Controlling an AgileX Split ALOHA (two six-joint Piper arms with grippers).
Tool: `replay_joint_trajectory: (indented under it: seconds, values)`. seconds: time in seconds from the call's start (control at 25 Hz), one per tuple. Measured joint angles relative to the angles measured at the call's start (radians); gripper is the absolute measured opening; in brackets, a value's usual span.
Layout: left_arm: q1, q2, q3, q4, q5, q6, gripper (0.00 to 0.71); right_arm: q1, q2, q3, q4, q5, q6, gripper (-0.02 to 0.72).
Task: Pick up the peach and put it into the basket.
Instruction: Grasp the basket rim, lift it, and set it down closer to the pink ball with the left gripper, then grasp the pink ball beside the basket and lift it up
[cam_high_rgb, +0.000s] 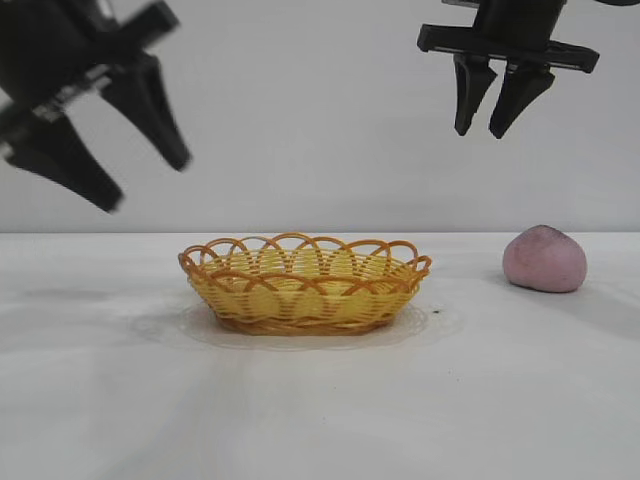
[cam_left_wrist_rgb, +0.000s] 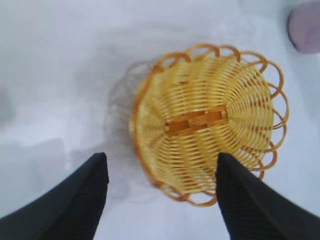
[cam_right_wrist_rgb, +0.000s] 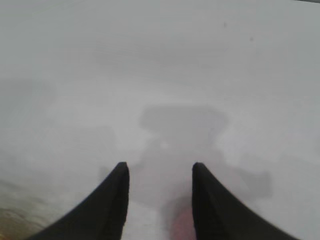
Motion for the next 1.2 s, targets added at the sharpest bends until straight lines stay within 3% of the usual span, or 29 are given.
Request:
replay_joint_trajectory:
  seconds: [0.12, 0.28, 0.48, 0.72, 1.0, 1.2]
  values:
    - [0.067, 0.0, -0.018, 0.396, 0.024, -0.272, 0.414, 0.0, 0.0, 0.0, 0.008, 0.002, 0.0, 0.263]
    - [0.124, -0.019, -0.023, 0.572, 0.047, -0.375, 0.414, 0.0, 0.0, 0.0, 0.014, 0.015, -0.004, 0.263]
    - [0.176, -0.139, -0.023, 0.674, 0.116, -0.444, 0.414, 0.0, 0.0, 0.0, 0.018, 0.022, -0.02, 0.263]
    - [0.178, -0.453, -0.007, 0.723, 0.283, -0.469, 0.414, 0.0, 0.0, 0.0, 0.018, 0.026, -0.03, 0.263]
    - [0.178, -0.9, 0.158, 0.708, 0.577, -0.469, 0.414, 0.0, 0.0, 0.0, 0.021, 0.018, -0.058, 0.263]
    - [0.178, -1.128, 0.293, 0.692, 0.619, -0.469, 0.414, 0.0, 0.0, 0.0, 0.035, 0.018, -0.074, 0.263]
